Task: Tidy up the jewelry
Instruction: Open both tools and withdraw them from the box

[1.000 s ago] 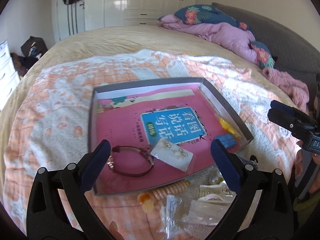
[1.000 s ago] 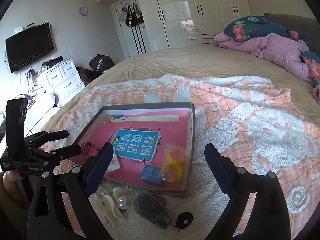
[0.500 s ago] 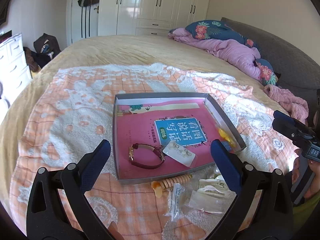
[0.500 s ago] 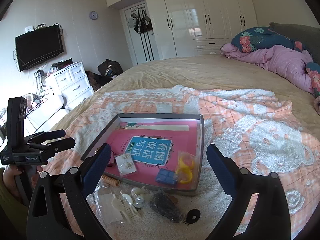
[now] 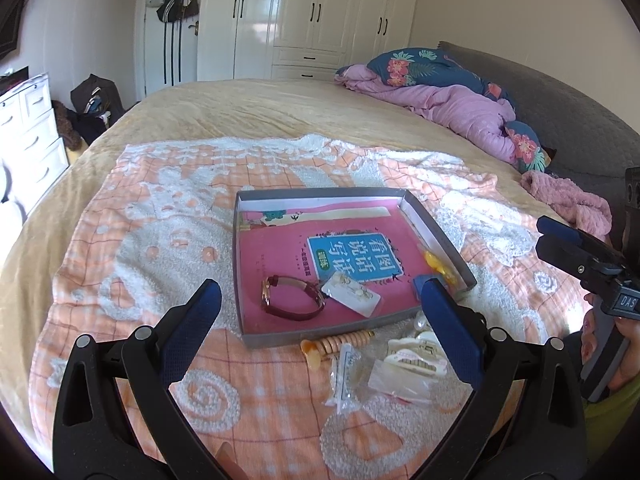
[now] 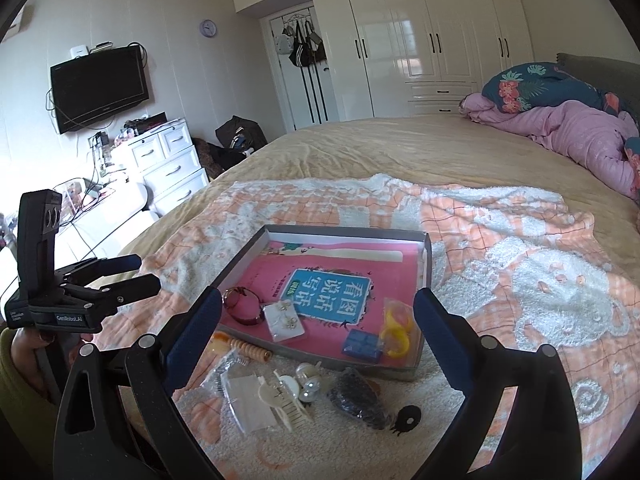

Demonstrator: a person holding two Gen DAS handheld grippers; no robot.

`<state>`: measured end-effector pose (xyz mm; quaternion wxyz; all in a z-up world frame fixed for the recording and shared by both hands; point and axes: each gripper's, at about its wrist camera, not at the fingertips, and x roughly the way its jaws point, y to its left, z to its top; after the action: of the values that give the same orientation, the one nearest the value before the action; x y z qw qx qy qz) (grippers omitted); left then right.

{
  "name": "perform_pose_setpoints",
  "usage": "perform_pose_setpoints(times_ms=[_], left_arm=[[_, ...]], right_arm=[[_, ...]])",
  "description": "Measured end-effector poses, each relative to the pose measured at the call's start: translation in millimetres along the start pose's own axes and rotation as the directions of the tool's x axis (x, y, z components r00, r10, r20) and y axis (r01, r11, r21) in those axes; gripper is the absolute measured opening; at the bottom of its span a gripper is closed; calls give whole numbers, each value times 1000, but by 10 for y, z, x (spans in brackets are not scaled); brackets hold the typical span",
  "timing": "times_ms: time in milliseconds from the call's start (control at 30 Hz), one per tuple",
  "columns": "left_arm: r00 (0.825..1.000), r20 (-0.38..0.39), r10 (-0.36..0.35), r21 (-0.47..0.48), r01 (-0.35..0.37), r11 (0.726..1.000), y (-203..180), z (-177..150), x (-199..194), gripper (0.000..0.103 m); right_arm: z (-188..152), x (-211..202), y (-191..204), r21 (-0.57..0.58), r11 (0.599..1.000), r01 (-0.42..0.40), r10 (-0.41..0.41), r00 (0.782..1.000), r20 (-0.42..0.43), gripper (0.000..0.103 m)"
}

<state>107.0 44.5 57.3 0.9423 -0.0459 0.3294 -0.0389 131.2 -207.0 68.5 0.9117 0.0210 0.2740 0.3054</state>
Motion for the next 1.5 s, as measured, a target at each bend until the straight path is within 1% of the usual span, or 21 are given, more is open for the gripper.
perform_pose_setpoints(times_ms=[467,867,1167,1500], left_arm=[[999,-34,27,7,-27,1000,32,-245,-120,94],[995,-94,36,17,-35,999,46,-482,-97,94],[988,-154,17,15,-15,1000,26,-680,-6,94],[974,-223,31,44,-22,999,12,-889,162,94]], right_arm=[[-125,-68,158,-24,999,-38,38,999,-29,96],[-335,-44,185,-28,998,-48,45,995,-86,96],[-502,2,167,-26,998,-52,48,990,-131,96],[-637,92,193,-23,997,-72,67,981,-181,96]])
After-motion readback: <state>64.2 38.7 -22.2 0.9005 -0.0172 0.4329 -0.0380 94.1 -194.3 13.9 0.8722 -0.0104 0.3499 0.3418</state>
